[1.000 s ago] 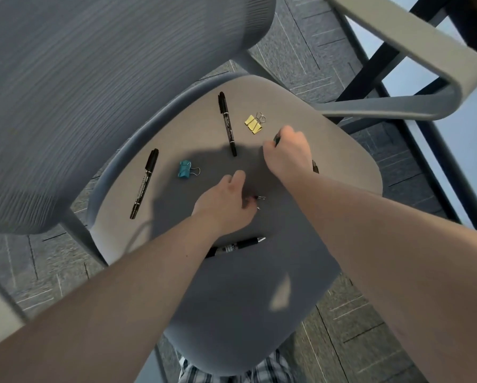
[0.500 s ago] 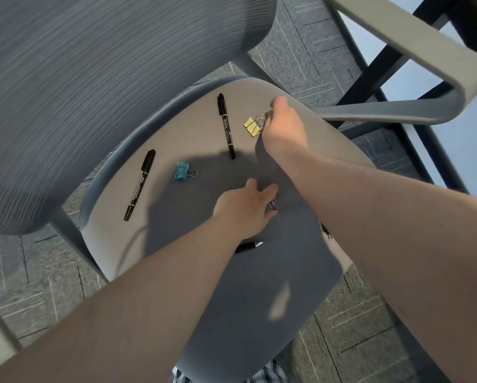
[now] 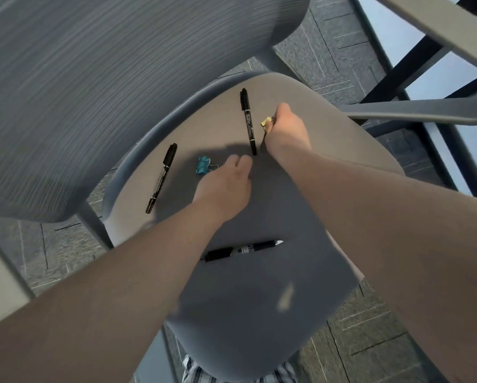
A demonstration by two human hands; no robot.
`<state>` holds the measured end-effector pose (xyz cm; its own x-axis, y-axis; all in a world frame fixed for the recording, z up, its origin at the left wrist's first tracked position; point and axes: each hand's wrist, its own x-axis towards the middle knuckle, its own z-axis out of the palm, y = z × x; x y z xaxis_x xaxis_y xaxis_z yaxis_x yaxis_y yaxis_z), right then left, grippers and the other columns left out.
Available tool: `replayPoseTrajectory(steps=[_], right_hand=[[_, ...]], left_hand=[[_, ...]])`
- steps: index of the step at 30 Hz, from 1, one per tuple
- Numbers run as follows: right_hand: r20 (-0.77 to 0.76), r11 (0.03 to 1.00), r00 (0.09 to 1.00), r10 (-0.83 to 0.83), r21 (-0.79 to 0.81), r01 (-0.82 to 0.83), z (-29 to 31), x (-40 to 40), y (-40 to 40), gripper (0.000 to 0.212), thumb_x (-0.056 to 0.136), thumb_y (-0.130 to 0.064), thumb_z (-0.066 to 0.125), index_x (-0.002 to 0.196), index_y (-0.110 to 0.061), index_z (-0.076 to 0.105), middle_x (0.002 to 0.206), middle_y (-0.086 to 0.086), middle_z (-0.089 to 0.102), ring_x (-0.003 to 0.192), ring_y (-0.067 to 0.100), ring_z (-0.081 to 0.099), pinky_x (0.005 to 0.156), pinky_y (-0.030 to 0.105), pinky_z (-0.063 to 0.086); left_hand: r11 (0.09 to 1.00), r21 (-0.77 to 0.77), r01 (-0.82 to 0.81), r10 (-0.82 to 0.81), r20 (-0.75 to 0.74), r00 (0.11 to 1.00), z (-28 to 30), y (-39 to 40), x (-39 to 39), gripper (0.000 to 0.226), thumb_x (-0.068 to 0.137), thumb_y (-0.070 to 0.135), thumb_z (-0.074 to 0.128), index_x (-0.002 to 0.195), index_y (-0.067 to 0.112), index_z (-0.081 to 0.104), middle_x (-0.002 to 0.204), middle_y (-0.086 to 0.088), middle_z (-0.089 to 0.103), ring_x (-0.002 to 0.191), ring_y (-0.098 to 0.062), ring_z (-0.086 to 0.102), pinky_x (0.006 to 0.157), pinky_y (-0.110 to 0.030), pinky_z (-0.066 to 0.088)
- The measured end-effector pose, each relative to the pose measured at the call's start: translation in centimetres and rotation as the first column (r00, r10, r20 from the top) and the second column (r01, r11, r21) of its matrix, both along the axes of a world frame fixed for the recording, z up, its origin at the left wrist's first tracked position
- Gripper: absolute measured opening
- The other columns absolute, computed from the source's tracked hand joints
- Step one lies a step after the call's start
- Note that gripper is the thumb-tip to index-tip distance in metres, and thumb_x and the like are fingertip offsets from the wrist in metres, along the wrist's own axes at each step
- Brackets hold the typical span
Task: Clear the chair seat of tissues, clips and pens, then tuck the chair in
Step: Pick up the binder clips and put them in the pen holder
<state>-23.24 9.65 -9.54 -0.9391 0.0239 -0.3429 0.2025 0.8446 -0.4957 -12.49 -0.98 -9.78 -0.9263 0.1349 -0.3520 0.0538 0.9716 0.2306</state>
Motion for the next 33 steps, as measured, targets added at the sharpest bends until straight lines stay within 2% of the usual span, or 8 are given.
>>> replayPoseTrajectory(steps=[6, 9, 12, 15, 19, 22, 31, 33], right_hand=[[0.027, 1.0, 1.0, 0.006, -0.011, -0.005, 0.9, 1.5, -0.1, 0.017, 0.096, -0.015, 0.04, 0.108, -0.005, 0.045, 0.111, 0.021, 0.06, 0.093, 0.033, 0.051, 0.073, 0.033, 0.033], [0.027, 1.0, 1.0, 0.001, -0.008, -0.001, 1.2, 2.0, 0.1, 0.012, 0.095, -0.014, 0.041, 0.105, -0.008, 0.044, 0.109, 0.019, 0.059, 0.087, 0.031, 0.047, 0.073, 0.034, 0.032], [0.019, 1.0, 1.0, -0.003, -0.008, 0.003, 1.5, 2.5, 0.4, 0.017, 0.095, -0.014, 0.041, 0.109, -0.005, 0.045, 0.109, 0.019, 0.06, 0.09, 0.033, 0.05, 0.072, 0.034, 0.032], [0.024, 1.0, 1.0, -0.015, 0.003, 0.015, 1.6, 2.8, 0.8, 0.018, 0.096, -0.014, 0.041, 0.111, -0.004, 0.045, 0.11, 0.019, 0.059, 0.084, 0.027, 0.043, 0.071, 0.034, 0.031], [0.026, 1.0, 0.999, -0.027, -0.01, 0.027, 1.8, 3.2, 1.5, 0.018, 0.097, -0.014, 0.041, 0.111, -0.004, 0.045, 0.11, 0.019, 0.06, 0.085, 0.027, 0.045, 0.072, 0.033, 0.031], [0.021, 0.999, 0.999, -0.029, -0.037, 0.03, 2.2, 3.8, 2.2, 0.012, 0.098, -0.018, 0.04, 0.102, -0.007, 0.044, 0.11, 0.02, 0.061, 0.092, 0.034, 0.052, 0.071, 0.034, 0.032], [0.007, 0.994, 0.995, -0.096, -0.06, 0.096, 4.2, 6.1, 4.9, 0.012, 0.098, -0.021, 0.04, 0.09, -0.013, 0.037, 0.087, 0.009, 0.049, 0.08, 0.03, 0.043, 0.066, 0.034, 0.031], [-0.012, 0.992, 0.995, -0.104, -0.075, 0.103, 4.9, 6.9, 5.8, 0.013, 0.098, -0.021, 0.041, 0.089, -0.012, 0.037, 0.087, 0.01, 0.049, 0.08, 0.031, 0.045, 0.066, 0.034, 0.033]], left_hand=[[0.948, 0.035, -0.316, 0.318, -0.069, 0.946, 1.7, -3.1, -0.8, 0.037, 0.094, 0.006, 0.035, 0.131, 0.008, 0.036, 0.132, -0.016, 0.042, 0.102, -0.038, 0.054, 0.068, -0.043, 0.04], [0.922, 0.045, -0.386, 0.387, -0.027, 0.922, 1.6, -3.7, -0.9, 0.051, 0.1, 0.019, 0.032, 0.148, 0.013, 0.015, 0.137, -0.018, 0.039, 0.116, -0.037, 0.047, 0.082, -0.047, 0.042], [0.932, 0.044, -0.359, 0.36, -0.011, 0.933, 0.8, -3.3, -1.0, 0.058, 0.101, 0.032, 0.033, 0.151, 0.018, 0.007, 0.133, -0.019, 0.043, 0.11, -0.037, 0.052, 0.08, -0.045, 0.045], [0.931, -0.017, -0.365, 0.366, 0.051, 0.929, -0.4, -3.2, -1.5, 0.059, 0.099, 0.036, 0.039, 0.148, 0.014, 0.015, 0.13, -0.021, 0.046, 0.11, -0.038, 0.054, 0.08, -0.044, 0.046], [0.906, -0.011, -0.424, 0.423, 0.079, 0.903, -2.0, -4.0, -1.8, 0.033, 0.097, 0.025, 0.043, 0.121, 0.004, 0.038, 0.116, -0.022, 0.056, 0.108, -0.04, 0.055, 0.079, -0.045, 0.045], [0.898, 0.002, -0.44, 0.438, 0.082, 0.895, -2.1, -4.2, -1.5, 0.029, 0.095, 0.016, 0.04, 0.122, 0.005, 0.037, 0.111, -0.02, 0.057, 0.105, -0.039, 0.056, 0.074, -0.044, 0.042], [0.898, -0.084, -0.432, 0.44, 0.171, 0.882, -0.3, -3.4, -1.4, 0.031, 0.092, 0.02, 0.045, 0.111, -0.004, 0.047, 0.107, -0.023, 0.063, 0.103, -0.04, 0.061, 0.097, -0.038, 0.041], [0.909, -0.041, -0.416, 0.417, 0.153, 0.896, 1.2, -2.4, -1.3, 0.034, 0.092, 0.023, 0.045, 0.111, -0.004, 0.048, 0.109, -0.022, 0.062, 0.103, -0.039, 0.059, 0.089, -0.037, 0.042]])
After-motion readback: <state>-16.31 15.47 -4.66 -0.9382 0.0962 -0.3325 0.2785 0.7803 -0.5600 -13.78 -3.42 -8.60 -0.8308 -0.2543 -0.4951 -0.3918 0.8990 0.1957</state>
